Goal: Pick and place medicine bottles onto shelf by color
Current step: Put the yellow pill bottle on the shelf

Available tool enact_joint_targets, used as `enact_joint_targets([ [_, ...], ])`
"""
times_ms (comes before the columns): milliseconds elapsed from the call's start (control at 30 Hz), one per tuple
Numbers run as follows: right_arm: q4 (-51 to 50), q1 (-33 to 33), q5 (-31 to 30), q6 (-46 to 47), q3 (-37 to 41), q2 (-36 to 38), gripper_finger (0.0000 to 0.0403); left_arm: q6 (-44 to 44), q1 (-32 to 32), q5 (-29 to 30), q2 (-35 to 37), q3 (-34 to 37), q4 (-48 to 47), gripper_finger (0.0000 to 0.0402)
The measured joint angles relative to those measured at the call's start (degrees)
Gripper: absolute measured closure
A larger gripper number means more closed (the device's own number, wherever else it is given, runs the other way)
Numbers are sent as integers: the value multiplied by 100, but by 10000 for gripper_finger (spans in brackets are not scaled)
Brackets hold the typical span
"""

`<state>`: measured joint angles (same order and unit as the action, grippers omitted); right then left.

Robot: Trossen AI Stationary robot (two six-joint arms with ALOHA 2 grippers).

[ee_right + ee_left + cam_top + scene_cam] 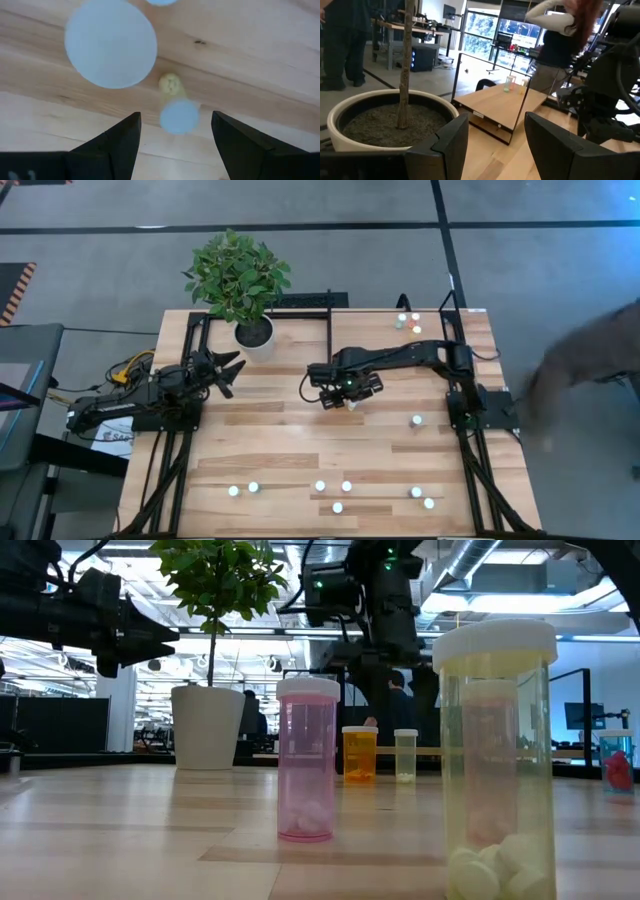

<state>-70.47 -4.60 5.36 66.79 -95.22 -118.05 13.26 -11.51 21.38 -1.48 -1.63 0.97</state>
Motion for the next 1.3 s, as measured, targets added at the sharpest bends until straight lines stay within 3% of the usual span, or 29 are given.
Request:
enact_joint_targets([
  [167, 468, -2, 254, 76, 478, 119, 139, 0, 0, -1, 0, 0, 0, 220],
  [533, 749, -48, 215, -215, 494, 161, 142, 0, 2, 1, 0, 0, 0, 220],
  [1033, 1002, -103, 359, -185, 492, 159, 249, 0, 0, 1, 0, 0, 0, 220],
  [1300, 843, -107, 374, 162, 489, 263, 265, 0, 2, 1, 0, 0, 2, 220],
])
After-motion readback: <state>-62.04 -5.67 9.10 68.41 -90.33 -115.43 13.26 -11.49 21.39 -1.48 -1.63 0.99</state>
